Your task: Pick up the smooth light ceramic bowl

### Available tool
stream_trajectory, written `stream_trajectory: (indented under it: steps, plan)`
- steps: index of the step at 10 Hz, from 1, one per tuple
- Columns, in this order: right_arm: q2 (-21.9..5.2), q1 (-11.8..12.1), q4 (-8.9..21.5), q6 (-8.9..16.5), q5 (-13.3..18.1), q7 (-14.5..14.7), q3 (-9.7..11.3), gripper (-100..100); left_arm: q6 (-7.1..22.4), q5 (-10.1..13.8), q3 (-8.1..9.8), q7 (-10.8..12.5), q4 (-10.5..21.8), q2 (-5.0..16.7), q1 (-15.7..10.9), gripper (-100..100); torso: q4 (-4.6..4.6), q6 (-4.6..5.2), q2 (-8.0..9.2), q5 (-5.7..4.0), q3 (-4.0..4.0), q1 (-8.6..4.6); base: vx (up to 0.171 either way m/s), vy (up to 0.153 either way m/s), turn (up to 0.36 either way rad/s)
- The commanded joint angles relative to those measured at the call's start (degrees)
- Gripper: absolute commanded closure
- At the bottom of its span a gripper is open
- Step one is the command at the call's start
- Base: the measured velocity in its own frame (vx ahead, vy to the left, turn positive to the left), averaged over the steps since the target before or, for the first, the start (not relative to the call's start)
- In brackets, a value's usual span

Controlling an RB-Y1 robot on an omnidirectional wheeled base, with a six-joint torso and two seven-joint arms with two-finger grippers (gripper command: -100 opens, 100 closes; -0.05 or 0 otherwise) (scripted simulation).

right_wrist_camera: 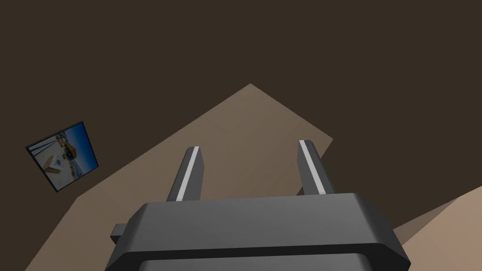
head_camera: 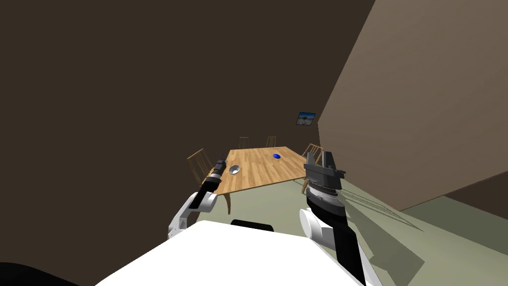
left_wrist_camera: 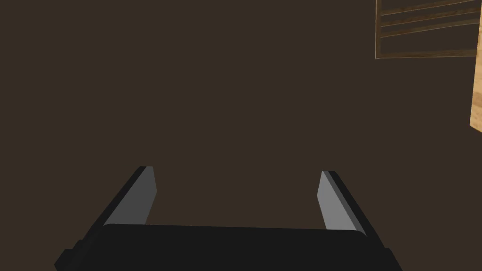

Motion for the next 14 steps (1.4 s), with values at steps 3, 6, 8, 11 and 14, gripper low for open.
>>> stream_trajectory:
  steps: [3,6,8,11,14]
  plan:
    - [0.0,0.0,0.0,0.0,0.0,0.0,0.0,0,5.4,0.0,1.20,1.7,6.0,2.2,-4.3,-100,-0.01,-0.01,-0.03,0.00,-0.02,0.01,-0.023,-0.021,-0.088]
    - [0.0,0.0,0.0,0.0,0.0,0.0,0.0,0,8.9,0.0,1.64,2.4,8.6,2.9,-5.9,-100,-0.01,-0.02,-0.03,0.00,-0.02,0.01,-0.014,-0.017,-0.056]
    - [0.0,0.0,0.0,0.0,0.0,0.0,0.0,0,11.4,-0.1,2.14,3.1,10.9,3.5,-7.5,-100,-0.02,-0.01,-0.07,0.01,-0.04,0.03,-0.009,-0.013,-0.064]
    - [0.0,0.0,0.0,0.0,0.0,0.0,0.0,0,16.4,-0.2,3.29,4.6,15.4,4.5,-10.7,-100,-0.02,-0.04,-0.07,0.01,-0.04,0.05,-0.008,-0.014,-0.073]
    - [0.0,0.0,0.0,0.0,0.0,0.0,0.0,0,19.3,-0.2,3.95,5.4,17.7,4.9,-12.3,-100,-0.02,-0.02,-0.08,0.01,-0.05,0.03,-0.006,-0.015,-0.055]
